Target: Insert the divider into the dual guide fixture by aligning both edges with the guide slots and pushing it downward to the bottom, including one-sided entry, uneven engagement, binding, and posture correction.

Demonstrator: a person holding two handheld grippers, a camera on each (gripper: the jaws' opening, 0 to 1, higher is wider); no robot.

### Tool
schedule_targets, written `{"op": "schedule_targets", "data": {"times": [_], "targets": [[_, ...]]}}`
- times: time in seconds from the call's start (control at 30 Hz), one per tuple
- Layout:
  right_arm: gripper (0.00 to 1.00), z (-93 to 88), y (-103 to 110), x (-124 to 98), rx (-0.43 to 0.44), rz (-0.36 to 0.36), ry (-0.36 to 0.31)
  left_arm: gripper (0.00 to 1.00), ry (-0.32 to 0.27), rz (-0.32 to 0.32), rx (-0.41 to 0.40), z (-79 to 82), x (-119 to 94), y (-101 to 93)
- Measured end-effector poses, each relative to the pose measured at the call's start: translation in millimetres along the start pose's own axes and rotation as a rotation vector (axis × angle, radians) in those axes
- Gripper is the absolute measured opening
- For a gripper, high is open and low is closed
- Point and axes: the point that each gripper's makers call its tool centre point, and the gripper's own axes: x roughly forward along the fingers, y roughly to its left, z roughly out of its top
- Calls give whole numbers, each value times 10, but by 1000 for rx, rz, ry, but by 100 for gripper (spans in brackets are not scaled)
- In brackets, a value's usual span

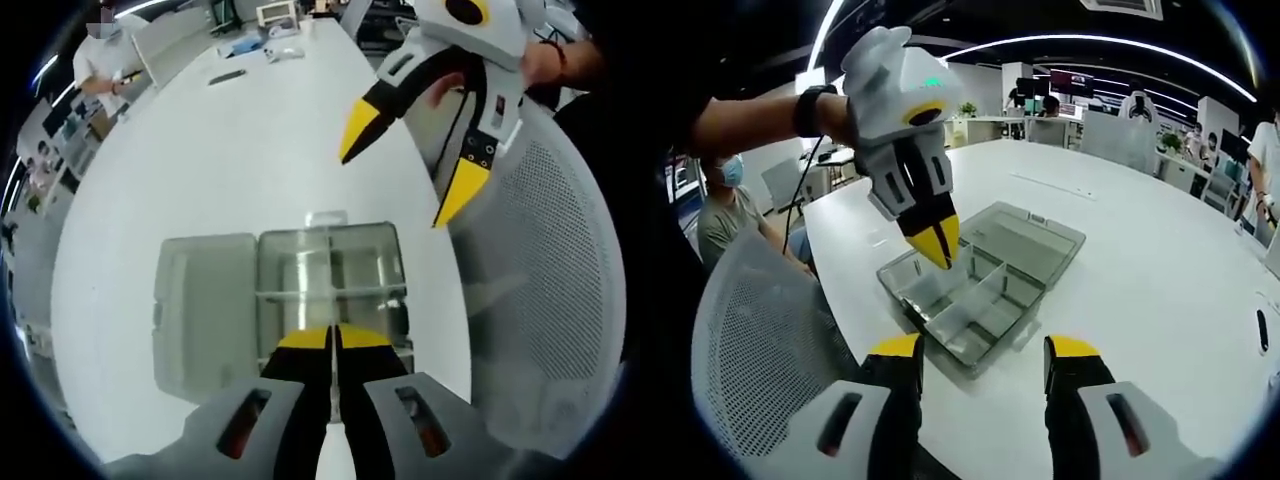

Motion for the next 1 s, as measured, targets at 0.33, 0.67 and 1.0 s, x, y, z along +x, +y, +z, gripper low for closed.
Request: {"op": "schedule_targets", "data": {"times": [0.33, 0.67, 1.0], "targets": [[49, 3, 7, 0, 8, 2, -3, 0, 29, -4, -5, -60, 128, -5], [60, -22, 22, 19, 45, 13, -1, 0, 32, 1, -16, -101, 183, -5], [63, 6, 68, 42, 46, 31, 1, 0, 45, 8, -25, -114, 232, -1]]}}
